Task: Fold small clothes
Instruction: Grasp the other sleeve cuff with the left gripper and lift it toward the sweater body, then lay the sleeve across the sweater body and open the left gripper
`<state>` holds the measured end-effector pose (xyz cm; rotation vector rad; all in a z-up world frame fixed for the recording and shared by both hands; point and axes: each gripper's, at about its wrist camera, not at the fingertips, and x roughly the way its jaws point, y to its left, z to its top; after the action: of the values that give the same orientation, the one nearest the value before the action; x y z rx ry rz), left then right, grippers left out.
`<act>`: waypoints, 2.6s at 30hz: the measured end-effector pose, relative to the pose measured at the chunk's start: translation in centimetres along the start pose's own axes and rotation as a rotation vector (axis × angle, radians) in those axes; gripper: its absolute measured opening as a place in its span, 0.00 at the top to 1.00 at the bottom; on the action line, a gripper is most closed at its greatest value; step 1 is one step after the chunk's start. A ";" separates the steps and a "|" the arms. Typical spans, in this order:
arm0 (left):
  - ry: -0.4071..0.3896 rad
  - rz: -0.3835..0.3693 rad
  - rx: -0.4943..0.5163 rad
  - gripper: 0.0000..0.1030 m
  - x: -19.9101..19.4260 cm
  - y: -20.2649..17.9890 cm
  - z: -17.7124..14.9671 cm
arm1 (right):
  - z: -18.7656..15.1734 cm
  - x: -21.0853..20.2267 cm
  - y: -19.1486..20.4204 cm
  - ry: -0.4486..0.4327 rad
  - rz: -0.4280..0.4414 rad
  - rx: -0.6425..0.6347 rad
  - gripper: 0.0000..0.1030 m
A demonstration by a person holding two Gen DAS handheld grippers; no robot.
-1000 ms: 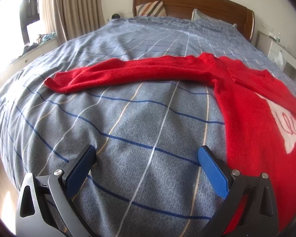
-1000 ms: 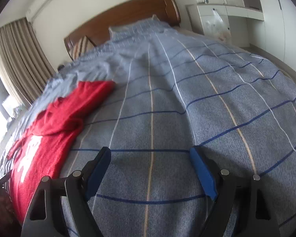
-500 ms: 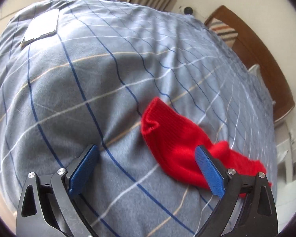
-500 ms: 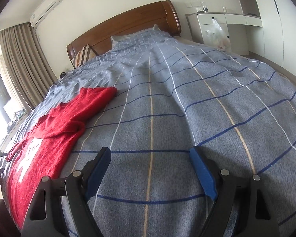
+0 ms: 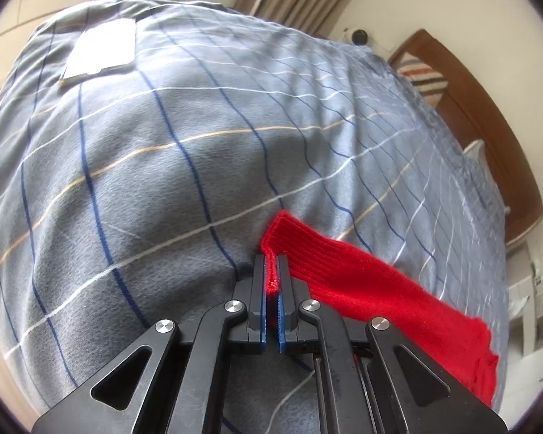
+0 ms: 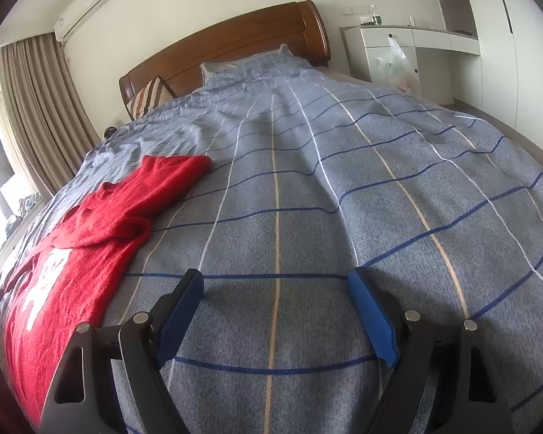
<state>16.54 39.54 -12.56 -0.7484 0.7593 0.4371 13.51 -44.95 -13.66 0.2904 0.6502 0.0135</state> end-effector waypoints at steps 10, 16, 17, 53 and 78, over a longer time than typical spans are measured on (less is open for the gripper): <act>0.038 0.014 0.095 0.98 1.1 -2.5 0.8 | -0.1 0.0 0.0 -0.006 0.005 0.006 0.21; -0.103 0.010 0.248 0.98 -4.5 -10.9 2.0 | -0.2 -0.2 -0.3 -0.014 0.013 0.010 0.21; -0.123 -0.039 0.300 0.98 -6.0 -13.7 2.0 | -0.2 -0.2 -0.3 -0.016 0.015 0.011 0.21; 0.168 -0.359 0.518 0.17 -2.8 -24.5 -14.4 | -0.5 -0.5 -0.3 -0.024 0.022 0.014 0.21; 0.330 -0.328 0.765 0.28 1.7 -31.3 -13.9 | -0.4 -0.3 -0.4 -0.028 0.026 0.016 0.21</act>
<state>30.09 8.60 -6.77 -0.2064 1.0017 -0.2849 13.00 -45.24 -13.87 0.3138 0.6188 0.0287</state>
